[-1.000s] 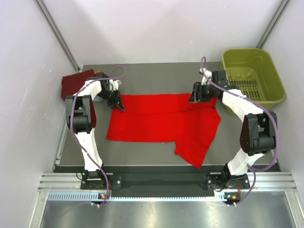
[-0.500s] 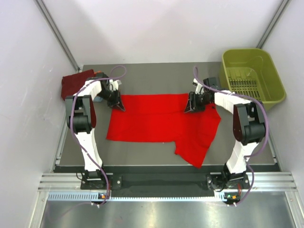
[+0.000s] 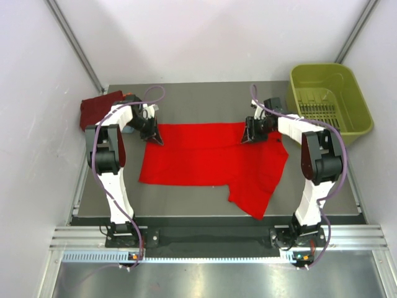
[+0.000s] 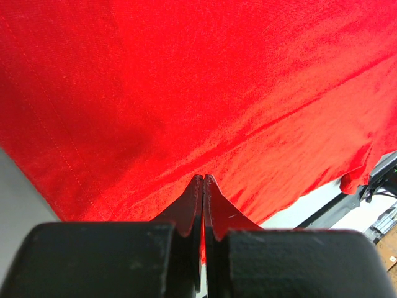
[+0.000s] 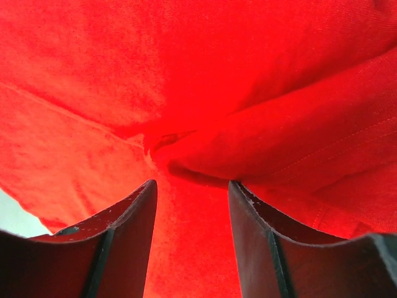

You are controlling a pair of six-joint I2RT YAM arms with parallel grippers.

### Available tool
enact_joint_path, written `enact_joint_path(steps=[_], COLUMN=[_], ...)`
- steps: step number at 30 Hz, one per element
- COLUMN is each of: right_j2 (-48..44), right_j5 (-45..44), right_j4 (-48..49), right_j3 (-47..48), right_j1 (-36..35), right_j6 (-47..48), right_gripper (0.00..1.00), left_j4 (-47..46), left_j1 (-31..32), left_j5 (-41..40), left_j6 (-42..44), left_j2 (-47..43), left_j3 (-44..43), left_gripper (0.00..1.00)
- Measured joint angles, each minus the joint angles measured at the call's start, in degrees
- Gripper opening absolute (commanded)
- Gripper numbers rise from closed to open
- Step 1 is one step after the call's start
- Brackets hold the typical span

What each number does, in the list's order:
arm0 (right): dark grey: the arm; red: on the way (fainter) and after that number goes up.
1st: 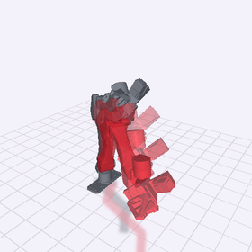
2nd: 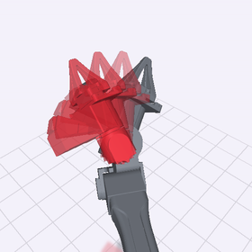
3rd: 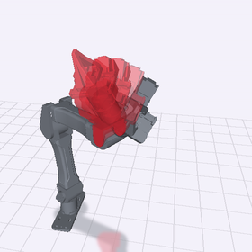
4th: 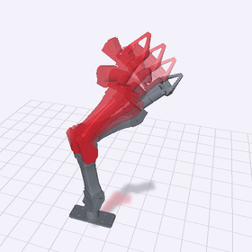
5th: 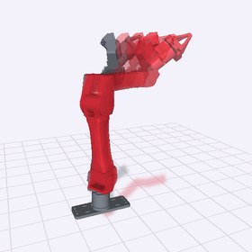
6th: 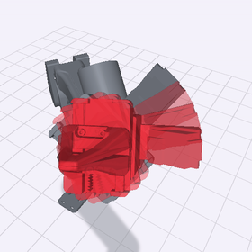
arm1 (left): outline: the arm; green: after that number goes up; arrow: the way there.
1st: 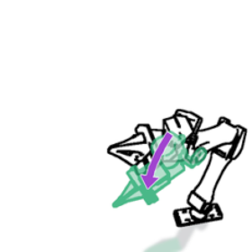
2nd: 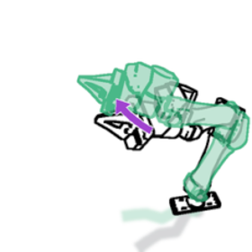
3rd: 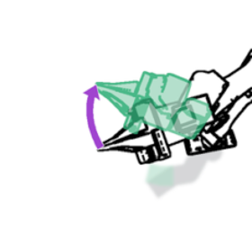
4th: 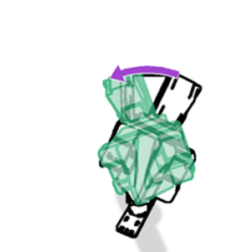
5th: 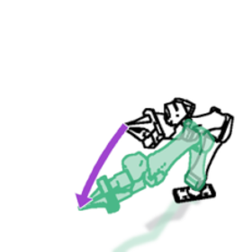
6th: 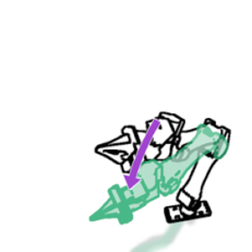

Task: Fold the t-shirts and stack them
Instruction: Fold the tshirt

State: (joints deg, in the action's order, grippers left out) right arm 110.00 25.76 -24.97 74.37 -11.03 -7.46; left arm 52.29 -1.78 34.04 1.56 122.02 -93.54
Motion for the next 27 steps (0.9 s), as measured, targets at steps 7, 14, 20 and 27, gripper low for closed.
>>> enact_joint_path(steps=[7,14,20,27], right_j2=[0.8,2.2,2.7,2.7], right_j5=[-1.7,-3.0,-3.7,-4.1], right_j4=[0.0,0.0,0.0,0.0], right_j3=[0.0,0.7,1.1,1.1], right_j1=[-0.2,-0.7,-0.9,-1.0], right_j6=[0.8,1.3,1.5,2.0], right_gripper=[0.44,0.33,0.22,0.06], left_j4=[0.0,0.0,-0.1,-0.1], left_j1=[0.0,0.0,0.0,0.0], left_j5=[0.0,0.0,0.0,0.0], left_j6=[0.0,-0.2,-0.2,-0.2], left_j2=[0.0,0.0,0.0,0.0], left_j3=[0.0,0.0,0.0,0.0], left_gripper=[0.00,0.00,0.00,0.00])
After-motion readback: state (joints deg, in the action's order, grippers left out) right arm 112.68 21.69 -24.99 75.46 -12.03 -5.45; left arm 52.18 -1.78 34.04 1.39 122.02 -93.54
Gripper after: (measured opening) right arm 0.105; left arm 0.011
